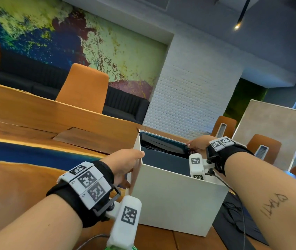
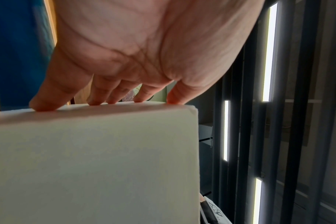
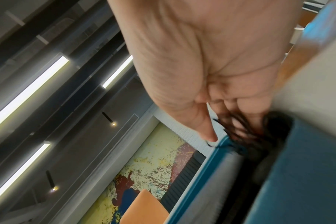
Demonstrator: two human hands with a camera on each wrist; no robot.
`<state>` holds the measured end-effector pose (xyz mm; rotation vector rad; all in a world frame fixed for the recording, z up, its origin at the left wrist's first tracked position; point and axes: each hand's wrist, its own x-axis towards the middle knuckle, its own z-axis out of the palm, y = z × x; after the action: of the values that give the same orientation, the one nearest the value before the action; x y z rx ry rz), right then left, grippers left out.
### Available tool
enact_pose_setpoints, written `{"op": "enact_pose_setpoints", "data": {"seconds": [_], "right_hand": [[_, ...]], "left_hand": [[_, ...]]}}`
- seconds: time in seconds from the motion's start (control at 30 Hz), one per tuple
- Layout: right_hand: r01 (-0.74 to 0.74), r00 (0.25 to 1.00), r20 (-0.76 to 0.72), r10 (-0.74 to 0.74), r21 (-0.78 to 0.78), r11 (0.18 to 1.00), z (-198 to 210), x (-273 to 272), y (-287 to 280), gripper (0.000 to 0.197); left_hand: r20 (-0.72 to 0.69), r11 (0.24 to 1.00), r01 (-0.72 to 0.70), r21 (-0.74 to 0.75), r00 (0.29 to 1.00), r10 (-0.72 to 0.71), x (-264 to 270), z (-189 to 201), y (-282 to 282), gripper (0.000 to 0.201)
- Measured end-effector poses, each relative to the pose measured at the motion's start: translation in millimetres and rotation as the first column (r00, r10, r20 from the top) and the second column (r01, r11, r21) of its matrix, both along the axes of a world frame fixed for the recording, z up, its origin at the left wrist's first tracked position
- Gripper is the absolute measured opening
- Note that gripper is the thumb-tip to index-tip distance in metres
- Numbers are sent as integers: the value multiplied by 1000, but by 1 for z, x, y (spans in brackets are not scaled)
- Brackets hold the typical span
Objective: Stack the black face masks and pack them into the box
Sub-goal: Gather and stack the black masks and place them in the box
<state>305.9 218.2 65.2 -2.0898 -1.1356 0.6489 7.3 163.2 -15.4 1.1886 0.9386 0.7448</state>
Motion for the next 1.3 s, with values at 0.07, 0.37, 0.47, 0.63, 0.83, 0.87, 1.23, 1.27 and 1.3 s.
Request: {"op": "enact_pose_setpoints", "data": {"seconds": [0.07,0.37,0.47,0.63,0.83,0.87,1.23,1.27,1.3], "right_hand": [[18,1000,-4,-18,-23,1000,9,-21,-17,39],[87,995,-61,-75,231,969,39,-25,-59,31],[88,995,-72,-73,224,971,46,-15,-86,19],[73,996,-69,-62,169,983,58,14,-134,15],[97,995,3,-97,100,990,45,46,-199,19],[101,995,9,-102,67,993,39,53,-207,19],[141,983,156,-96,-314,939,-30,126,-247,27],[139,983,158,-90,-341,930,-34,129,-246,30],[137,982,172,-76,-374,917,-37,131,-245,34]], "left_hand": [[-10,1000,2,8,1000,-2,-1,1,-1,43],[-58,986,-25,165,998,35,-3,10,-12,38],[-92,964,-5,267,995,31,0,22,-26,38],[-175,884,21,467,982,69,3,43,-56,38],[-265,773,96,627,959,96,22,57,-87,38],[-297,755,124,644,950,98,28,58,-91,34],[-403,808,558,188,795,-454,158,46,-145,28],[-411,810,570,138,777,-476,167,42,-145,28],[-426,816,568,105,767,-479,175,37,-145,27]]}}
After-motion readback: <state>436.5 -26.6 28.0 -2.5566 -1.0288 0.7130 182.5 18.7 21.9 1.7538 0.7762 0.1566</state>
